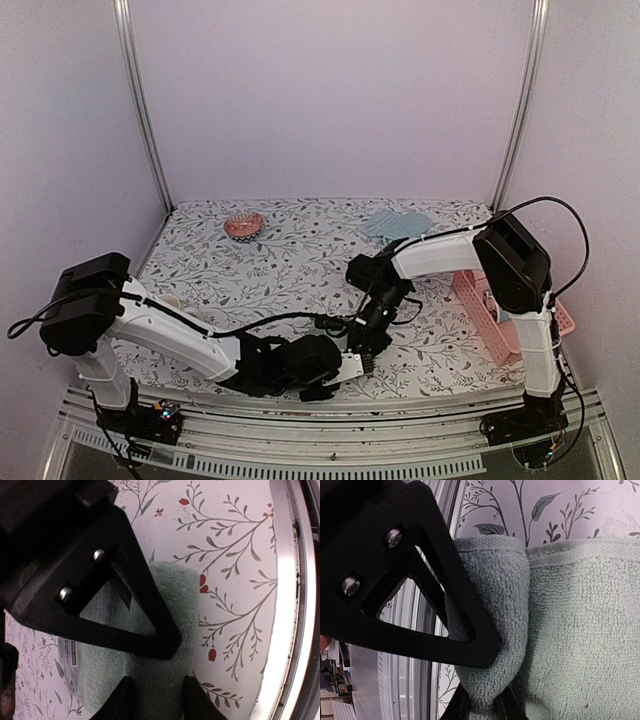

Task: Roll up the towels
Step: Roll the towel at the center of the board.

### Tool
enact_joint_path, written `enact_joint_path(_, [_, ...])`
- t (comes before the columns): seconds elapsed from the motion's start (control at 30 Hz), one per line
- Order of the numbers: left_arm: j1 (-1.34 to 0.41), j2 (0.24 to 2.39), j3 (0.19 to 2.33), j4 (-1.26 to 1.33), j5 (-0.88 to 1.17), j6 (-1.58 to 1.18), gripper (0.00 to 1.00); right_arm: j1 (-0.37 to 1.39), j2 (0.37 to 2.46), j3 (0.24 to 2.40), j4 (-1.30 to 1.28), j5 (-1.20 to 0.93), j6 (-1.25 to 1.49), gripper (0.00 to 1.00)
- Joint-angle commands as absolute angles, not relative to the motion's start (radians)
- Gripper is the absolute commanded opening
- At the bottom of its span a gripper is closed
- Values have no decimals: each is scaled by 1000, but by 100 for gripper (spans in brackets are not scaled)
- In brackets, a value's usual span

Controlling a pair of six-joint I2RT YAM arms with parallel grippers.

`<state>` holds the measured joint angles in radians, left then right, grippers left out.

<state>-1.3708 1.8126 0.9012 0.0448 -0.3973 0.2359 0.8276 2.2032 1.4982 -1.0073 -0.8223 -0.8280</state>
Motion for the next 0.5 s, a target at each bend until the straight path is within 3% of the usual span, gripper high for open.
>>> enact_joint_path(0.0, [-1347, 1813, 904, 32, -350, 229, 28, 833, 2202, 1474, -1075, -706, -846, 22])
enact_joint_path(0.13, [-1344, 1826, 908, 5, -332, 208, 19, 808, 2136, 1499, -1133, -784, -888, 35])
enact_joint_path(0.3, [-1336, 1810, 910, -26, -300, 156, 15, 747, 2119, 1533, -1109, -822, -868, 36])
enact_joint_path(0.47, [-1332, 1784, 909, -51, -283, 118, 14, 726, 2213, 1559, -990, -638, -701, 34])
